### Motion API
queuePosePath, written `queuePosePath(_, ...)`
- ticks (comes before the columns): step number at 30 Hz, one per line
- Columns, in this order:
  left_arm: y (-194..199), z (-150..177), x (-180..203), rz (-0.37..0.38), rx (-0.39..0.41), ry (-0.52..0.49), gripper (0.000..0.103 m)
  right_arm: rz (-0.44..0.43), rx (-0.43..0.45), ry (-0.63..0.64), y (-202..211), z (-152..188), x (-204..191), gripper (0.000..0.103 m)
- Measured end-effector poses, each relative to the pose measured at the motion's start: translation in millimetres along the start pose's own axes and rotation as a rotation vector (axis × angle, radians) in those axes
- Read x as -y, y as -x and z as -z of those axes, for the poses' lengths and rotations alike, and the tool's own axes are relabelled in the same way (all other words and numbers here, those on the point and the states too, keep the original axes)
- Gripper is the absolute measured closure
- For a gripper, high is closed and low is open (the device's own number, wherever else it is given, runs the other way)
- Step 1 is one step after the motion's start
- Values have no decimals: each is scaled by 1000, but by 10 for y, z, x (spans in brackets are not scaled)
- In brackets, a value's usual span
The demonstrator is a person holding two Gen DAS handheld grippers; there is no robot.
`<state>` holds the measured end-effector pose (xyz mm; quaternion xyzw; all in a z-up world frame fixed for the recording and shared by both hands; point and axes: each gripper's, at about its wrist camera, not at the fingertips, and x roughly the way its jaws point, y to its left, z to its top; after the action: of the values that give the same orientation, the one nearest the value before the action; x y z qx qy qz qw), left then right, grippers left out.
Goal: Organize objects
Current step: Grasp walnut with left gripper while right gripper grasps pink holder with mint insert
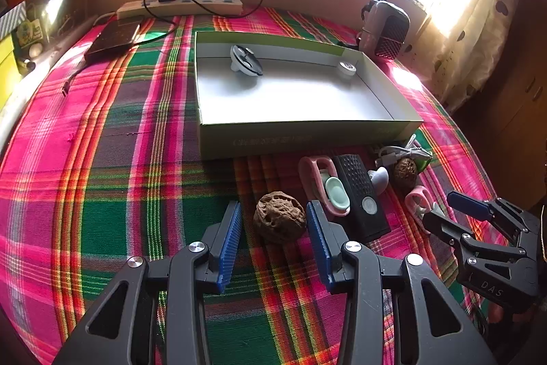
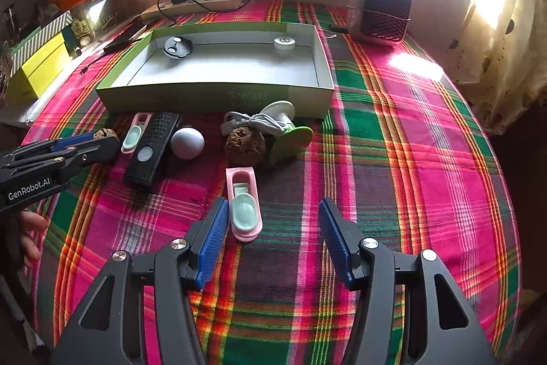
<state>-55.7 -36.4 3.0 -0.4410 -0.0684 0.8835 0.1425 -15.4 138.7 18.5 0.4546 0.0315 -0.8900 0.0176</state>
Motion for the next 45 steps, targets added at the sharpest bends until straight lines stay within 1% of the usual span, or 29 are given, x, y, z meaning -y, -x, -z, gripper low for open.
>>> queuePosePath(4, -8, 4, 14, -10, -2, -6, 66, -28, 8, 0, -21, -11, 33, 48)
queuePosePath(11, -22, -5, 35, -31, -2, -18, 66, -72, -6, 29, -135, -10, 9, 48)
queuePosePath(22, -36, -16, 84, -72, 6, -44, 66, -100, 25, 82, -155, -14, 19, 48)
queuePosePath(24, -33, -18, 77, -67, 6, -37, 66, -107, 29, 86, -151, -9, 16, 50)
queuePosePath(27, -30, -23, 74, -68, 7, -33, 67, -118, 37, 97, -141, 4, 0, 55)
queuePosePath(29, -31, -25, 71, -82, 7, -33, 72, -123, 40, 104, -133, 8, -16, 62)
queuePosePath(30, -30, -25, 67, -89, 7, -34, 73, -126, 41, 108, -128, 10, -24, 63)
queuePosePath(32, -28, -23, 62, -88, 6, -34, 74, -130, 44, 114, -123, 14, -36, 70)
queuePosePath(36, -24, -22, 59, -89, 8, -30, 74, -140, 49, 121, -118, 24, -48, 77)
queuePosePath(38, -21, -19, 55, -89, 8, -32, 74, -141, 50, 122, -116, 27, -55, 84)
queuePosePath(45, -19, -16, 53, -89, 9, -32, 74, -136, 51, 125, -114, 34, -67, 85)
